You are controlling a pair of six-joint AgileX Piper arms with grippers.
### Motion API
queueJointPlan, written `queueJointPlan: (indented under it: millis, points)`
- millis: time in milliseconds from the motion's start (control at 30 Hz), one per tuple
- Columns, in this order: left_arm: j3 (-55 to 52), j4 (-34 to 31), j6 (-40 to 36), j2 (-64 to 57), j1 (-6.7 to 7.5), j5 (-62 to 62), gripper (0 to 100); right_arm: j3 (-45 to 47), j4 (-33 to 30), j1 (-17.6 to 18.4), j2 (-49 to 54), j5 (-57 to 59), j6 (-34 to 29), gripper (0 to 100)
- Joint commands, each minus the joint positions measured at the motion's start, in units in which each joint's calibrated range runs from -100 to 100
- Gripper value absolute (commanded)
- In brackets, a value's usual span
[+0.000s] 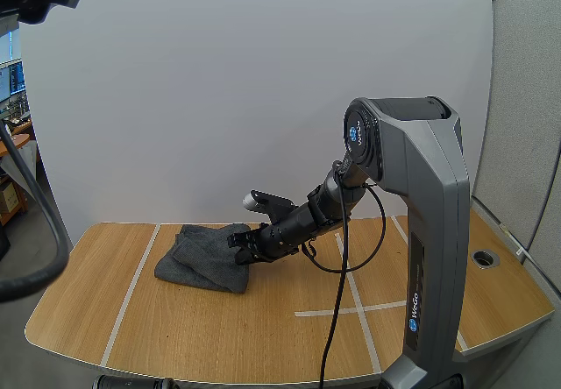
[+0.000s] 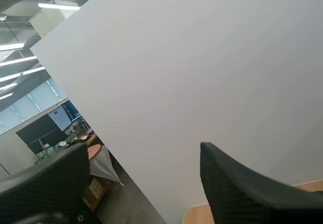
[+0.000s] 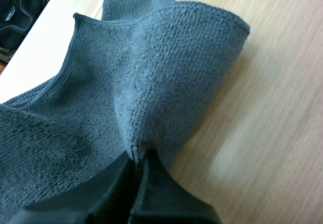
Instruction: Fold the towel
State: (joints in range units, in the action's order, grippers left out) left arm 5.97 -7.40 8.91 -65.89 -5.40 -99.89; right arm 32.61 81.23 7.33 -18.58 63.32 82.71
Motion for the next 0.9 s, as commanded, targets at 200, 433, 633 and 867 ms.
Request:
queueJointPlan:
  millis: [200, 433, 633, 867]
  points:
    - [-0.06, -0.57, -0.60, -0.22, -0.09, -0.11, 100, 0.47, -9.53, -2.04, 1.60, 0.94, -0.06, 0]
    - [-0.06, -0.59, -0.60, -0.22, -0.09, -0.11, 100, 0.47, -17.62, -8.41, 4.03, 13.89, -0.18, 0]
    - [-0.06, -0.59, -0.60, -0.22, -0.09, -0.11, 100, 0.47, -26.84, -13.70, 6.38, 19.55, 0.12, 0]
    - [-0.06, 0.45, -4.83, -0.22, -3.33, -0.11, 100, 0.57, -32.95, -20.76, 7.66, 28.12, 3.98, 0]
